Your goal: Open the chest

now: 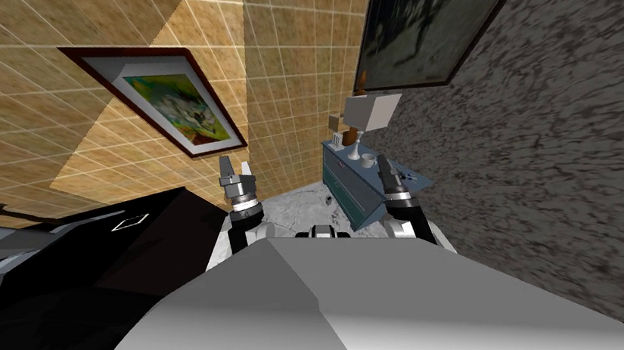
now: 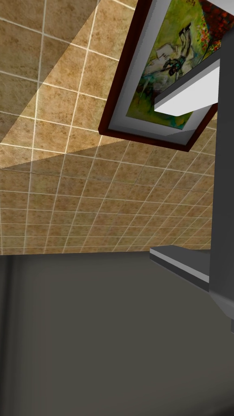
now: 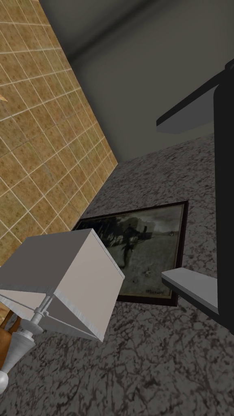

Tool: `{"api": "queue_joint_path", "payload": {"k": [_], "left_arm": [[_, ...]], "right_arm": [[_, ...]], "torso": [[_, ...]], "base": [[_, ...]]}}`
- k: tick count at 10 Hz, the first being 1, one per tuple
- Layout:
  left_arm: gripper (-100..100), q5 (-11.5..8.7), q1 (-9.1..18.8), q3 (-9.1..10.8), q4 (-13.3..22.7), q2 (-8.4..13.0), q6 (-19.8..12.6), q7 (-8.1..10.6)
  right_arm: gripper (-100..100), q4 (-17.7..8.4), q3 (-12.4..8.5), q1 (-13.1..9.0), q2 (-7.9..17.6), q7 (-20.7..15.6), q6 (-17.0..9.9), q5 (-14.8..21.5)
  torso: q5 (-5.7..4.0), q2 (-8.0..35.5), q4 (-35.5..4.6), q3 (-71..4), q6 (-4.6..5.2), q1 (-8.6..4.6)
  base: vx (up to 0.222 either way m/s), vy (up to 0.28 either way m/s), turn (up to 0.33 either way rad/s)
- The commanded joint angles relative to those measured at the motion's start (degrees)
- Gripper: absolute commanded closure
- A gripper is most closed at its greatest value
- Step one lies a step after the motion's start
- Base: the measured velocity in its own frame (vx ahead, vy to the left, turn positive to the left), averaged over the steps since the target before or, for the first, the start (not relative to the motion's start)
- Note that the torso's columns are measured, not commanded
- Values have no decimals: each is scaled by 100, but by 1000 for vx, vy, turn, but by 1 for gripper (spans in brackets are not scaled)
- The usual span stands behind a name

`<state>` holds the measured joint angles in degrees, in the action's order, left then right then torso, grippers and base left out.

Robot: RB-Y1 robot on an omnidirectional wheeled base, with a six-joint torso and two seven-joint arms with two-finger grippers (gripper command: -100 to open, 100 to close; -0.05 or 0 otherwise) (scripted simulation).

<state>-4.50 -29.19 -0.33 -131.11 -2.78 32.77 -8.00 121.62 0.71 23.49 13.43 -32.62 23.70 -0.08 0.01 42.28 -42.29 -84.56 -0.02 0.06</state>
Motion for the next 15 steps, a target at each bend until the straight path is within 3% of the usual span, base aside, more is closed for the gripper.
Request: {"api": "queue_joint_path", "payload": {"k": [1,2,4,5,7,8,10,11,15], "left_arm": [[0,0,0,0,0,0,0,0],[0,0,0,1,0,0,0,0],[0,0,0,0,0,0,0,0],[0,0,0,1,0,0,0,0],[0,0,0,0,0,0,0,0],[0,0,0,1,0,0,0,0],[0,0,0,0,0,0,0,0],[0,0,0,1,0,0,0,0],[0,0,0,0,0,0,0,0]], "right_arm": [[-100,-60,11,12,57,-406,-44,36],[-100,-210,12,-24,193,-589,-157,102],[-100,-210,12,-24,193,-873,-157,102],[-100,-362,12,-58,327,-1063,-272,169],[-100,-362,12,-58,327,-1355,-272,169],[-100,-516,13,-90,459,-1542,-389,236],[-100,-516,13,-90,459,-1849,-389,236],[-100,-672,13,-118,588,-2022,-507,303],[-100,-827,14,-143,712,-2667,-624,370]], "torso": [[0,-3,2,-3,3,-4],[-3,6,-1,2,3,-13],[0,-2,1,-2,2,-4],[-2,5,0,1,3,-12],[0,-3,2,-3,3,-4],[-1,6,-1,2,3,-9],[1,-4,2,-4,2,0],[-1,7,-1,2,3,-8],[0,4,-1,3,1,-1]], "base": [[33,21,-14],[44,48,60],[46,31,17],[55,38,69],[46,30,15],[62,40,62],[52,39,16],[77,39,59],[48,42,33]]}}
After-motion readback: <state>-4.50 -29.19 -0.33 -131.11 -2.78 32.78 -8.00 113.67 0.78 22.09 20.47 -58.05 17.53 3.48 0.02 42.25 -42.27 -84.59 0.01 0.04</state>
